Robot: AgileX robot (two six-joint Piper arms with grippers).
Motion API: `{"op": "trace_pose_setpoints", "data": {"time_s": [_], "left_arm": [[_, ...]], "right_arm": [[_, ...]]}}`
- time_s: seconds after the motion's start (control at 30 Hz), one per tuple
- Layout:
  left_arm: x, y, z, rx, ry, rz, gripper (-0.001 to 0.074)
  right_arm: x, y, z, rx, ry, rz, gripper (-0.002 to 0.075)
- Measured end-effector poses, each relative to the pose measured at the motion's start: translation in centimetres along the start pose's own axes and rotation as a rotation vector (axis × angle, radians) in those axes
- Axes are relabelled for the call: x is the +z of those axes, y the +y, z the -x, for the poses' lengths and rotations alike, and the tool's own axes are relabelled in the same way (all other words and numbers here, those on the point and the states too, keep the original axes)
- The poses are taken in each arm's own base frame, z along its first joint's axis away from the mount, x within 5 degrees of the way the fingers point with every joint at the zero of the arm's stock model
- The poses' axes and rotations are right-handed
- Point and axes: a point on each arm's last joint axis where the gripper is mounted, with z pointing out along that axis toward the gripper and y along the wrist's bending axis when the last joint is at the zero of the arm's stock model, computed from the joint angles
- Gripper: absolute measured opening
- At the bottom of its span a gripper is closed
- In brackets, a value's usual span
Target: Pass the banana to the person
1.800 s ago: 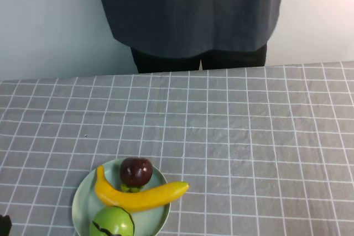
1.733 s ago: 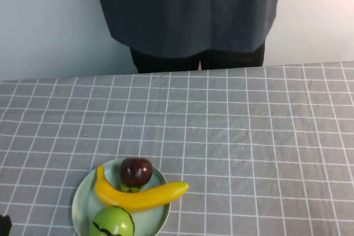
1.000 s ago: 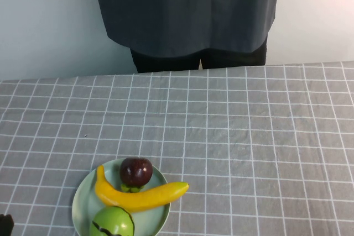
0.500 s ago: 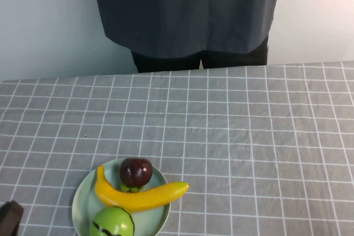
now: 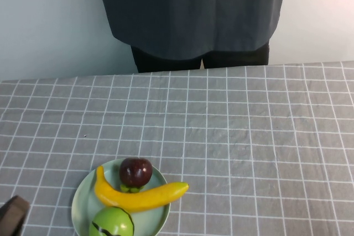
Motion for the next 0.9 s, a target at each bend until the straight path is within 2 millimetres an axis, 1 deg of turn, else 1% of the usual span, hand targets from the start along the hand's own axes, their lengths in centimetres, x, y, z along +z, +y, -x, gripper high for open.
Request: {"op": "trace_pose_setpoints", "data": {"time_s": [0.13, 0.2, 0.27, 0.43, 0.53, 0.6, 0.73, 0.83, 0.9], "left_arm": [[-0.3, -3.0, 1.7, 0.076, 0.134, -0.061, -0.0004], [-0.2, -4.5, 2.6, 0.142, 0.240, -0.078, -0.0004], [0.5, -5.6, 3.4, 0.218, 0.379, -0.073, -0.0005], [3.4, -6.8, 4.9, 0.410, 0.731, -0.067, -0.0004], [5.5, -7.4, 6.0, 0.514, 0.883, -0.115, -0.0004], [7.1, -7.5, 6.5, 0.566, 0.963, -0.155, -0.0004], [10.0, -7.5, 7.0, 0.619, 1.047, -0.185, -0.0004], [12.0, -7.7, 6.8, 0.696, 1.111, -0.224, -0.0004], [13.2, -8.0, 6.1, 0.755, 1.167, -0.253, -0.0004]], "right_arm": [[0.0, 0.0, 0.0, 0.000, 0.000, 0.000, -0.0006], [0.0, 0.0, 0.0, 0.000, 0.000, 0.000, -0.0006], [0.0, 0.0, 0.0, 0.000, 0.000, 0.000, -0.0006], [0.0, 0.0, 0.0, 0.000, 0.000, 0.000, -0.0006], [0.0, 0.0, 0.0, 0.000, 0.000, 0.000, -0.0006], [0.0, 0.0, 0.0, 0.000, 0.000, 0.000, -0.0006], [0.0, 0.0, 0.0, 0.000, 0.000, 0.000, -0.0006], [0.0, 0.0, 0.0, 0.000, 0.000, 0.000, -0.0006], [0.0, 0.0, 0.0, 0.000, 0.000, 0.000, -0.0006]]}}
